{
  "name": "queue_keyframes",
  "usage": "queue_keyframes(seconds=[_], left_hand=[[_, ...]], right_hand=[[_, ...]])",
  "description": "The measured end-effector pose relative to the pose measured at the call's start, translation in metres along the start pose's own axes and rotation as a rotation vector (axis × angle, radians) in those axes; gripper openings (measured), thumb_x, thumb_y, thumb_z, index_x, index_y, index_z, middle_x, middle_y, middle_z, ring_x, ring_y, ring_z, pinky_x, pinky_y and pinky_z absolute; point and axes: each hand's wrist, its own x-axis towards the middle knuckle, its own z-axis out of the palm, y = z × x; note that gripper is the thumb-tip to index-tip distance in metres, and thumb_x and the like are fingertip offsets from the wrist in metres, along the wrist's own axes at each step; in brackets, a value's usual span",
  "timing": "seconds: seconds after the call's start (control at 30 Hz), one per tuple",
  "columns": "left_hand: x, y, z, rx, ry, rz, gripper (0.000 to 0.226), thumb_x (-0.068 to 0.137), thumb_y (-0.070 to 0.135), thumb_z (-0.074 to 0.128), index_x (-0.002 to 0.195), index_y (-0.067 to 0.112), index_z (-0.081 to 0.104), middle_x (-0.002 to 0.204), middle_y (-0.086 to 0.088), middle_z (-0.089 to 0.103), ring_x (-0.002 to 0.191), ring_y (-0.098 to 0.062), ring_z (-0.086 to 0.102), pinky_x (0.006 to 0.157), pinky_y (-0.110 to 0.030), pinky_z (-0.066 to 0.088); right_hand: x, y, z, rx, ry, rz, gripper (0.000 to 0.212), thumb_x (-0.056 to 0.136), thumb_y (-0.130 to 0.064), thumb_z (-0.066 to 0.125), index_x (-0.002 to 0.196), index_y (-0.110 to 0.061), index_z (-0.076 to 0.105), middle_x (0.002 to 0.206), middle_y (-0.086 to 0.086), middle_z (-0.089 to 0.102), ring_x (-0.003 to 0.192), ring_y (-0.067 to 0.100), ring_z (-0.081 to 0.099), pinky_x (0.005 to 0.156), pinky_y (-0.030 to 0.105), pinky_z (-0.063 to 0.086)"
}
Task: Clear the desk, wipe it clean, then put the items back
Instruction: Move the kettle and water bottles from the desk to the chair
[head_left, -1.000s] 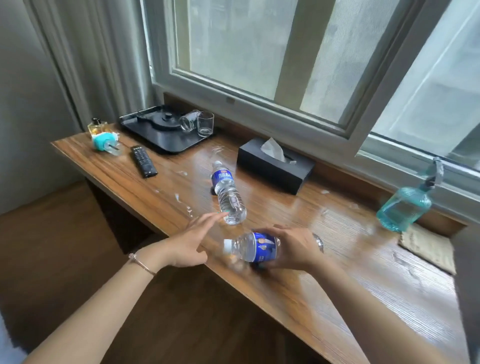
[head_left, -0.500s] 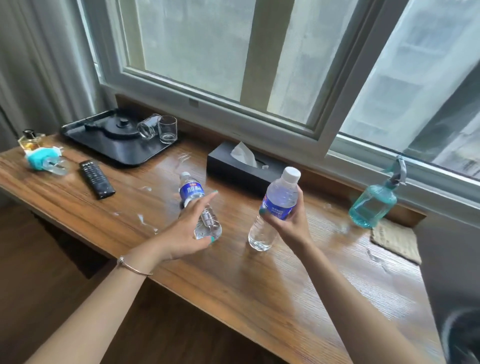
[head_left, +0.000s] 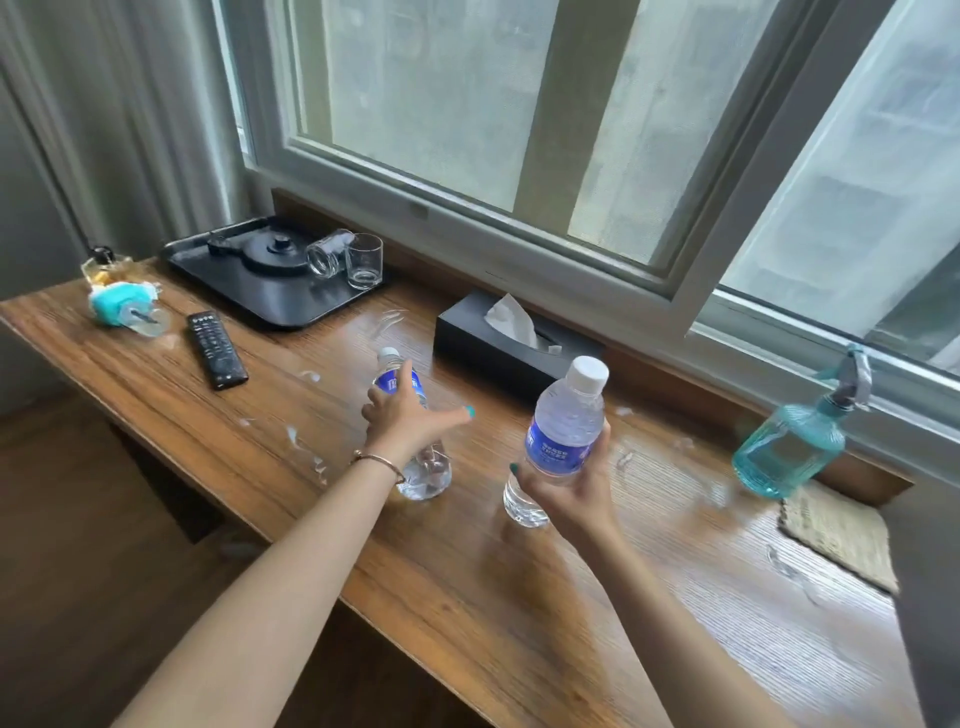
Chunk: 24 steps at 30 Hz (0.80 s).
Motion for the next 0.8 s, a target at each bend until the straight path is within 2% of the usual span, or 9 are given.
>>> queue_keyframes(seconds=[0.17, 0.33, 0.37, 0.47, 0.53, 0.6, 0.67, 0.73, 0.8], left_hand=[[0.007, -0.007, 0.013, -0.001, 0.110, -0.080, 0.100, 0.070, 0.025, 0.072, 0.147, 0.038, 0.009, 0.133, -0.021, 0.033, 0.116, -0.040, 0.039, 0.096, -0.045, 0.042], [0.004, -0.019, 0.007, -0.481, 0.178, 0.122, 0.092, 0.066, 0.010, 0.075, 0.141, 0.041, 0.030, 0.123, -0.007, 0.051, 0.084, -0.016, 0.060, 0.067, -0.019, 0.050], [-0.002, -0.020, 0.005, -0.563, 0.202, 0.230, 0.095, 0.065, 0.008, 0.074, 0.141, 0.043, 0.030, 0.126, -0.004, 0.051, 0.086, -0.014, 0.062, 0.066, -0.016, 0.050], [-0.011, -0.024, 0.004, -0.679, 0.193, 0.530, 0.104, 0.066, 0.004, 0.071, 0.145, 0.049, 0.022, 0.146, 0.000, 0.039, 0.117, -0.020, 0.058, 0.088, -0.031, 0.055], [-0.020, -0.025, 0.005, -0.603, 0.147, 0.642, 0.107, 0.071, 0.009, 0.075, 0.148, 0.048, 0.012, 0.151, 0.011, 0.030, 0.131, -0.011, 0.046, 0.100, -0.025, 0.047], [-0.030, -0.025, 0.008, -0.497, 0.180, 0.722, 0.106, 0.074, 0.018, 0.078, 0.151, 0.038, 0.008, 0.144, 0.023, 0.026, 0.131, 0.007, 0.037, 0.101, -0.011, 0.038], [-0.040, -0.026, 0.013, -0.433, 0.239, 0.754, 0.105, 0.073, 0.015, 0.082, 0.150, 0.027, 0.012, 0.137, 0.017, 0.027, 0.125, 0.019, 0.034, 0.096, -0.001, 0.033], [-0.044, -0.027, 0.014, -0.424, 0.245, 0.782, 0.104, 0.071, 0.010, 0.083, 0.148, 0.025, 0.016, 0.136, 0.006, 0.029, 0.125, 0.020, 0.033, 0.094, 0.000, 0.033], [-0.046, -0.030, 0.010, -0.504, 0.181, 0.781, 0.104, 0.071, 0.021, 0.080, 0.149, 0.041, 0.014, 0.144, 0.016, 0.032, 0.129, 0.007, 0.040, 0.098, -0.010, 0.041]], right_hand=[[0.000, 0.003, 0.001, -0.003, 0.013, -0.012, 0.092, 0.068, -0.007, 0.085, 0.137, -0.027, 0.028, 0.109, -0.010, 0.056, 0.096, 0.001, 0.061, 0.085, 0.022, 0.051], [0.000, 0.006, 0.001, 0.011, 0.006, -0.008, 0.093, 0.068, -0.010, 0.086, 0.128, -0.046, 0.025, 0.112, -0.012, 0.055, 0.098, -0.001, 0.060, 0.083, 0.018, 0.049], [0.001, 0.006, 0.001, 0.008, 0.003, -0.007, 0.094, 0.067, -0.011, 0.087, 0.124, -0.052, 0.024, 0.113, -0.014, 0.054, 0.099, -0.002, 0.060, 0.081, 0.015, 0.048], [0.001, 0.006, 0.000, 0.010, 0.000, -0.016, 0.093, 0.065, -0.015, 0.089, 0.121, -0.054, 0.026, 0.113, -0.016, 0.054, 0.100, -0.005, 0.058, 0.079, 0.013, 0.047], [0.001, 0.007, -0.001, 0.019, 0.002, -0.013, 0.091, 0.062, -0.022, 0.089, 0.121, -0.052, 0.027, 0.113, -0.014, 0.056, 0.100, -0.001, 0.060, 0.081, 0.016, 0.049], [0.001, 0.007, -0.001, 0.026, 0.004, -0.020, 0.089, 0.061, -0.025, 0.087, 0.122, -0.051, 0.028, 0.114, -0.010, 0.057, 0.100, 0.003, 0.061, 0.082, 0.019, 0.051], [-0.001, 0.007, 0.000, 0.023, 0.021, -0.031, 0.089, 0.061, -0.023, 0.088, 0.123, -0.049, 0.030, 0.116, -0.008, 0.057, 0.102, 0.004, 0.061, 0.084, 0.019, 0.051], [-0.004, 0.009, 0.001, 0.031, 0.043, -0.047, 0.089, 0.062, -0.024, 0.088, 0.129, -0.042, 0.032, 0.118, -0.006, 0.057, 0.104, 0.005, 0.061, 0.085, 0.016, 0.051], [-0.005, 0.012, 0.001, 0.047, 0.064, -0.043, 0.092, 0.062, -0.030, 0.086, 0.136, -0.029, 0.032, 0.119, -0.002, 0.057, 0.104, 0.007, 0.061, 0.085, 0.017, 0.051]])
